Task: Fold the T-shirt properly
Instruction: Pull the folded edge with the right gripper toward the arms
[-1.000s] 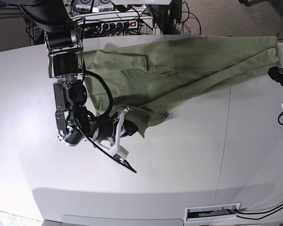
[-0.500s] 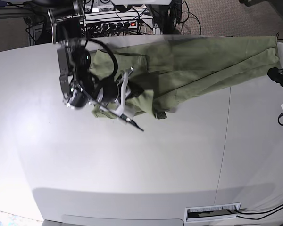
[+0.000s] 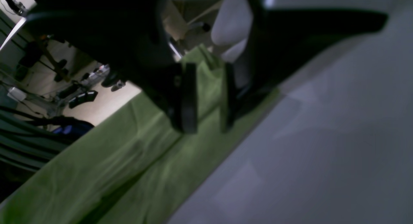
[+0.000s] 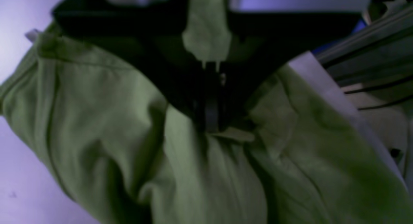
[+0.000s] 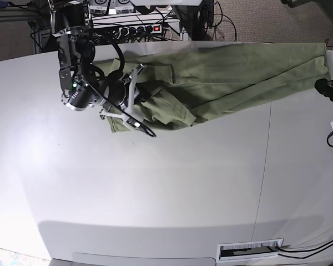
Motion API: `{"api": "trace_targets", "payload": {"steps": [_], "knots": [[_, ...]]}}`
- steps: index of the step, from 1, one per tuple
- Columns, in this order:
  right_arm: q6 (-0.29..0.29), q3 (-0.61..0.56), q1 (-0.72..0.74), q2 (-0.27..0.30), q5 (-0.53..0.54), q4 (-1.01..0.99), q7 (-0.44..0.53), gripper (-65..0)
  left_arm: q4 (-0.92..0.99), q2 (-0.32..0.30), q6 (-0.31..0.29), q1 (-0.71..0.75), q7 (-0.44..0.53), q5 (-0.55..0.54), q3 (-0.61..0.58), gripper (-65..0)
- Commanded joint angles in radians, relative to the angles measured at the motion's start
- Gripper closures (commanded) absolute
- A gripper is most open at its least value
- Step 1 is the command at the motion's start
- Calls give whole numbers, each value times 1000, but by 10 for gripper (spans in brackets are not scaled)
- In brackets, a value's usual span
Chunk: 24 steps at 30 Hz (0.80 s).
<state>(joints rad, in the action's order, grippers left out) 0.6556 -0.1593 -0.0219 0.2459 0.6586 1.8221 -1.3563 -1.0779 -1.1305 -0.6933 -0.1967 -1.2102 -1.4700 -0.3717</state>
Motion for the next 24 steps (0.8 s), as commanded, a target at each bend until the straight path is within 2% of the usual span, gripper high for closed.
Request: {"api": "trace_targets", "payload": {"steps": [1, 5, 6, 9, 11, 17, 20, 22, 24], "knots": [[3, 13, 16, 3, 32, 20, 18, 0, -4, -31, -5, -16, 3, -14, 10, -145], [3, 16, 16, 3, 50, 20, 11, 0, -4, -30, -5, -16, 3, -14, 10, -145], [3, 16, 17, 3, 52, 20, 15, -31, -4, -30, -5, -16, 3, -14, 10, -145], [3, 17, 16, -1, 51, 20, 41, -231, -4, -31, -5, -16, 3, -14, 10, -145], [3, 17, 17, -13, 51, 20, 75, -261, -4, -31, -5, -16, 3, -14, 10, -145], [3, 17, 23, -109, 51, 20, 139, -260, -4, -31, -5, -16, 3, -14, 10, -145], [3, 16, 23, -124, 22, 20, 151, -243, -4, -32, -5, -16, 3, -14, 10, -145], [3, 16, 23, -124, -37, 20, 163, -150, 0, -35, -5, -16, 3, -10, 10, -145], [3, 16, 22, -124, -74, 20, 171, -27, 8, -37, -5, -16, 3, 2, 10, -145]]}}
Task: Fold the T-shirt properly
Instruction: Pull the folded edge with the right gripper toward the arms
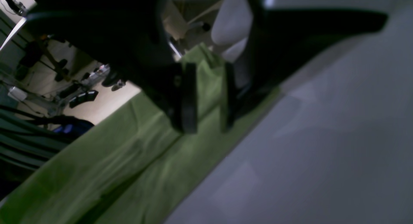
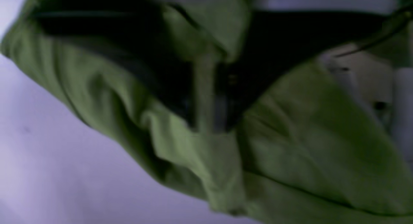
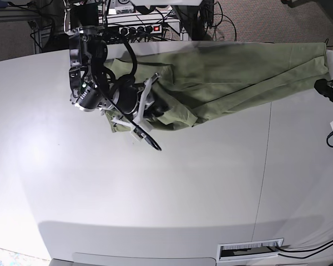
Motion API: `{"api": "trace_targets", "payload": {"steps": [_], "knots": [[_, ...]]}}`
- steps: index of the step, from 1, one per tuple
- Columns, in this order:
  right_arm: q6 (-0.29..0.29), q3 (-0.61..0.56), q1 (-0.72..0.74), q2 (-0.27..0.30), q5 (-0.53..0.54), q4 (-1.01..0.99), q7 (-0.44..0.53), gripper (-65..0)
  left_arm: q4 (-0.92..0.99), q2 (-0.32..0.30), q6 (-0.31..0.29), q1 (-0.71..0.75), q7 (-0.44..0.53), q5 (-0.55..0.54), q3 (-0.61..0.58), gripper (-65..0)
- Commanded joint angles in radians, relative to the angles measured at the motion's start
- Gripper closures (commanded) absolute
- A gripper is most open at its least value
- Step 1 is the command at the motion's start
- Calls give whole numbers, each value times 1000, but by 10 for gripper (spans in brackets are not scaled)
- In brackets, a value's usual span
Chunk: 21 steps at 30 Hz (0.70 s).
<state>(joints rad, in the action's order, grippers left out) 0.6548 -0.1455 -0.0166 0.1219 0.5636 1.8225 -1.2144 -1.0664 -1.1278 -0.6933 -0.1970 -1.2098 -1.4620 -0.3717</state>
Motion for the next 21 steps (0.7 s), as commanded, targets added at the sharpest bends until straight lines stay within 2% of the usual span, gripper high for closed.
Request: {"api": "trace_targets", "payload": {"steps": [1, 5, 9, 12, 17, 21], "knots": [[4, 3, 17, 0, 7, 19, 32, 0, 3, -39, -5, -16, 2, -3, 10, -145], [4, 3, 16, 0, -90, 14, 81, 0, 27, -39, -5, -16, -5, -3, 10, -184], [3, 2, 16, 0, -184, 14, 82, 0, 77, -39, -5, -1, 0, -3, 10, -186], [3, 2, 16, 0, -218, 14, 82, 0, 114, -39, -5, 6, -2, -1, 10, -204], [3, 2, 11, 0, -251, 14, 83, 0, 154, -51, -5, 6, -1, 31, 10, -300], [4, 2, 11, 0, -252, -18, 83, 0, 176, -73, -5, 6, -2, 26, 10, -310]]}}
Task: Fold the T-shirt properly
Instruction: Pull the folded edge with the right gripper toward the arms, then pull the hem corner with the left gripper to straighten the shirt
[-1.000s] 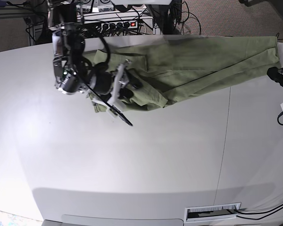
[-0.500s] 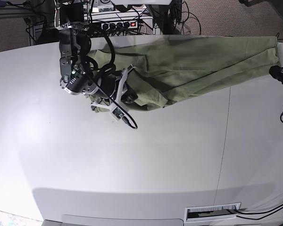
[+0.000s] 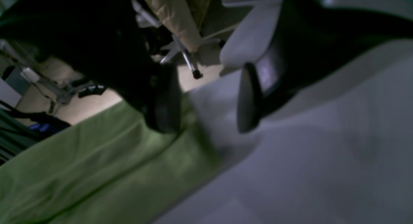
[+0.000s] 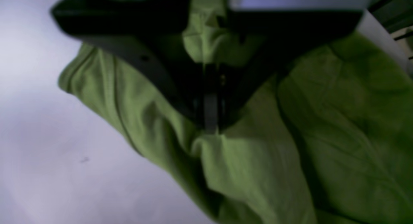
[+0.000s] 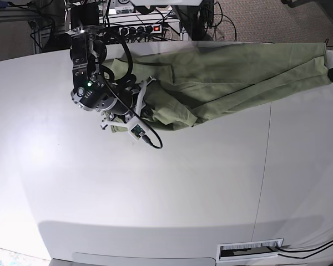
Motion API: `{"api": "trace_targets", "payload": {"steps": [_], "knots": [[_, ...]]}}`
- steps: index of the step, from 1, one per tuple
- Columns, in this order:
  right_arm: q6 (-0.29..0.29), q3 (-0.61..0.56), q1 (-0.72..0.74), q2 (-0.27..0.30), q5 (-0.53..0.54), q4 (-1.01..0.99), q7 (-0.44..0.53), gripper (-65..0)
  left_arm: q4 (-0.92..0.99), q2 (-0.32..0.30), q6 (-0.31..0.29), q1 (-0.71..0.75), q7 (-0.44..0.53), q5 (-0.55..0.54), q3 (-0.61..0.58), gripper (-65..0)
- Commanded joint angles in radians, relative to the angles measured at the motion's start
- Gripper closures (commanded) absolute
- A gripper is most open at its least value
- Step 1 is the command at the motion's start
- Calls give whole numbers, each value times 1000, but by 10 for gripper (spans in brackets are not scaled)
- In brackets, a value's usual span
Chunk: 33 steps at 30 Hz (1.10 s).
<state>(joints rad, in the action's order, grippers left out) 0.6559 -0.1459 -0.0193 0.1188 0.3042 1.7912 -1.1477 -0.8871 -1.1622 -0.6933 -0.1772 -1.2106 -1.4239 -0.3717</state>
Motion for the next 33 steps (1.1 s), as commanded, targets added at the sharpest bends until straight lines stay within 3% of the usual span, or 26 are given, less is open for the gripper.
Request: {"api": "trace_targets", "payload": {"steps": [1, 3, 10, 14, 19, 33], "knots": [[2, 3, 14, 3, 6, -9, 16, 0, 2, -45, -5, -14, -1, -12, 10, -310], [2, 3, 14, 3, -18, -55, 29, 0, 16, -57, 24, -14, -1, -15, 10, -310], [1, 3, 18, 3, -140, -137, 153, 0, 78, -65, 19, -14, -64, -60, 10, -310], [-10, 4, 34, 3, -237, -138, 180, 0, 78, -65, 19, -14, -45, -60, 10, -310], [-95, 4, 56, 3, -342, -138, 181, 0, 77, -57, 19, -20, -31, -60, 11, -310], [-114, 3, 64, 3, -346, -138, 191, 0, 49, 57, 50, -27, -57, -60, 11, -309]]}}
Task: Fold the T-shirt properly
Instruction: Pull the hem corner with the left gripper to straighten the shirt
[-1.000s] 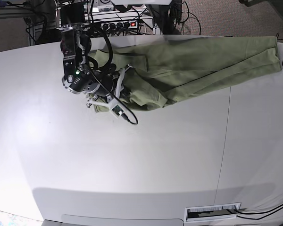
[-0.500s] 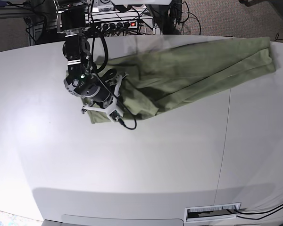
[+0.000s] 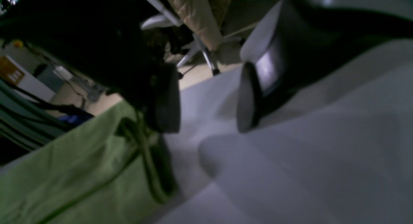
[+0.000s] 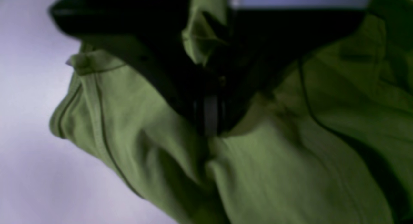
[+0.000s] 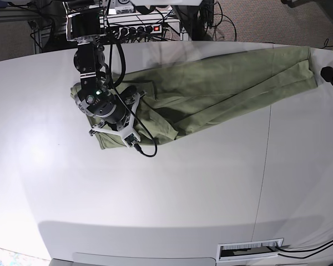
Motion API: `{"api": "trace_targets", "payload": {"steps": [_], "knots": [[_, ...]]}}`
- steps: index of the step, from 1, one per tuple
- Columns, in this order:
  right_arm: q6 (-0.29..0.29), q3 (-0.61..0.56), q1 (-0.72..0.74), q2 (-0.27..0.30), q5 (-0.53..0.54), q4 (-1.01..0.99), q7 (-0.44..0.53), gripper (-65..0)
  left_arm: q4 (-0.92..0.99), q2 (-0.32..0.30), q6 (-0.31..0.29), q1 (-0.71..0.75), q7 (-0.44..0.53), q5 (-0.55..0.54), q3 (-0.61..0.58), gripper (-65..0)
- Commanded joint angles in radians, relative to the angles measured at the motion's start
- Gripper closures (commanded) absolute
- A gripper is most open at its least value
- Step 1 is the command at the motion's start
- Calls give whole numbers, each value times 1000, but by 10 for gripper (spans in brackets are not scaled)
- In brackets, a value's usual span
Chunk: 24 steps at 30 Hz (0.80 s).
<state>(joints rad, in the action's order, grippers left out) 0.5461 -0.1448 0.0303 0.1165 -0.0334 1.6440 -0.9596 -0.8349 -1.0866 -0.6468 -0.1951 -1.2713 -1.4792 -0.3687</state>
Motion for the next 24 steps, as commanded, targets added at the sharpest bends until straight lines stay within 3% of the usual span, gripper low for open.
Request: {"api": "trace_targets", "payload": {"steps": [1, 14, 21, 24], "knots": [[-5, 2, 14, 5, -8, 10, 3, 0, -3, -8, 4, -10, 4, -4, 8, -309], [-5, 2, 14, 5, -8, 10, 6, 0, -3, 101, 22, 18, -23, -4, 8, -309], [-5, 2, 14, 5, -8, 10, 11, 0, -3, 117, 23, 48, -31, -4, 7, -309], [-6, 2, 14, 5, -8, 10, 16, 0, -4, 123, 24, 82, -29, -4, 8, -260]]}}
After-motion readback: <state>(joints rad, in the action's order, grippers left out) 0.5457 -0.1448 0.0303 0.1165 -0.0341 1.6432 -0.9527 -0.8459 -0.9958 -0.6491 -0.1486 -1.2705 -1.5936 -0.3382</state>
